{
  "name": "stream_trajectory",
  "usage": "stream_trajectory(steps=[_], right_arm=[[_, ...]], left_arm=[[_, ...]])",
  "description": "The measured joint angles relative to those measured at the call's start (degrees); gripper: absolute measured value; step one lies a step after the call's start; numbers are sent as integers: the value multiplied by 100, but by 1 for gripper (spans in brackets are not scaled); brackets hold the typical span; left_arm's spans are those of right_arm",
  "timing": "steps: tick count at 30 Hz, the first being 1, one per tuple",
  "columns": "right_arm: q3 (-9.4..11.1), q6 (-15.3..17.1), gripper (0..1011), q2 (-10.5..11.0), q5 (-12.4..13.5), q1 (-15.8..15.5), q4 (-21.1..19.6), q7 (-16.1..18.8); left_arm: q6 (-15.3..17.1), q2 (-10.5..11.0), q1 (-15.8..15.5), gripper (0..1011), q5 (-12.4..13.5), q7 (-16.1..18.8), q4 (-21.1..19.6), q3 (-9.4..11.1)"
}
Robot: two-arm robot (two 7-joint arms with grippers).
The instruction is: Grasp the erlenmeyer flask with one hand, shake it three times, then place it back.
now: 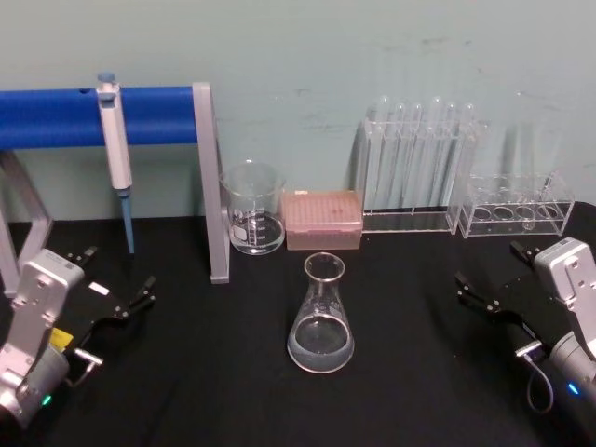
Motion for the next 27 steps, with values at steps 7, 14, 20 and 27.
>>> stream_trajectory(steps=[7, 14, 20, 27], right_arm=[[0, 0, 1000, 0, 0, 0, 0, 0], [0, 0, 1000, 0, 0, 0, 0, 0], [0, 0, 1000, 0, 0, 0, 0, 0], [0, 0, 1000, 0, 0, 0, 0, 0]], left_arm=[[0, 0, 0, 1001, 0, 0, 0, 0], [0, 0, 0, 1001, 0, 0, 0, 0], [0, 0, 0, 1001, 0, 0, 0, 0], [0, 0, 0, 1001, 0, 0, 0, 0]])
